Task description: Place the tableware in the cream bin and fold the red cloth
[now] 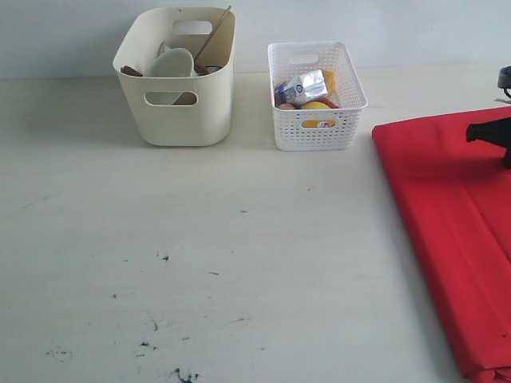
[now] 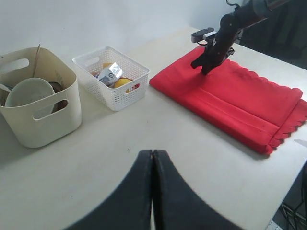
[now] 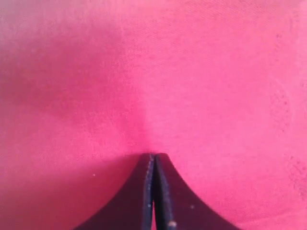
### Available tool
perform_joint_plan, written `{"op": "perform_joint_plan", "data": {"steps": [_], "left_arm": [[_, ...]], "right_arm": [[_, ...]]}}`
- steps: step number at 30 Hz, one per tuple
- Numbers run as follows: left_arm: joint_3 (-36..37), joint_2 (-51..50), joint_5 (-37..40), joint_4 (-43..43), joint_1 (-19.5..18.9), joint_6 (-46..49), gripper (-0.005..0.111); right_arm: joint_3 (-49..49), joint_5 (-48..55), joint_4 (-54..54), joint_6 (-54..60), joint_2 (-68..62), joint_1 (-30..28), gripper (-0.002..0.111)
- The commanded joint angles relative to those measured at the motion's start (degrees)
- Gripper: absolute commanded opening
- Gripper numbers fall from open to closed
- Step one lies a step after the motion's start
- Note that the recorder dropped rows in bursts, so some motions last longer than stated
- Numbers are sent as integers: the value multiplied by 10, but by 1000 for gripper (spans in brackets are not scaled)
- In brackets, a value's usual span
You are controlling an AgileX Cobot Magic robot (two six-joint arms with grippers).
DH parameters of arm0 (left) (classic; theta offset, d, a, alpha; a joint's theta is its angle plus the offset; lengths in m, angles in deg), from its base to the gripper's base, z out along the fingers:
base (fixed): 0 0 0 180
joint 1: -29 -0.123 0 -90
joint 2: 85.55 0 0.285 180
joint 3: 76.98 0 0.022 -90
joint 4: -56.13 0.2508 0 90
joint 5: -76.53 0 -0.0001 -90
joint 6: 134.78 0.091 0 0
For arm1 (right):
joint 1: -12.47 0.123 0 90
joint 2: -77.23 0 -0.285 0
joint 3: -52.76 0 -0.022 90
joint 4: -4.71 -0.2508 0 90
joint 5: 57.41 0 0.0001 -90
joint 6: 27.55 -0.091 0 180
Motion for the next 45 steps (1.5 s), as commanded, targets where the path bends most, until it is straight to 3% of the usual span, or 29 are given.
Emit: {"op": "perform_joint_plan", "data": {"steps": [1, 10, 19, 25, 31, 40, 45], "left_arm": [[32, 6, -36, 3, -1, -4, 0], [63, 6, -76, 20, -1, -7, 0], [63, 6, -83, 21, -1, -7, 0], [74, 6, -99, 21, -1, -8, 0], [81, 6, -101, 21, -1, -10, 0], [81, 6, -99, 22, -1, -11, 0], [81, 6, -98, 22, -1, -11, 0]], "right_arm": [[23, 53, -50, 23, -54, -3, 0], [101, 108, -78, 62, -95, -3, 0], [108, 132, -111, 87, 3, -1, 0], [67, 128, -116, 108, 101, 5, 0], [6, 141, -188, 192, 150, 5, 0], [-99, 92, -215, 235, 150, 16, 0], [-99, 60, -176, 171, 78, 18, 0]]}}
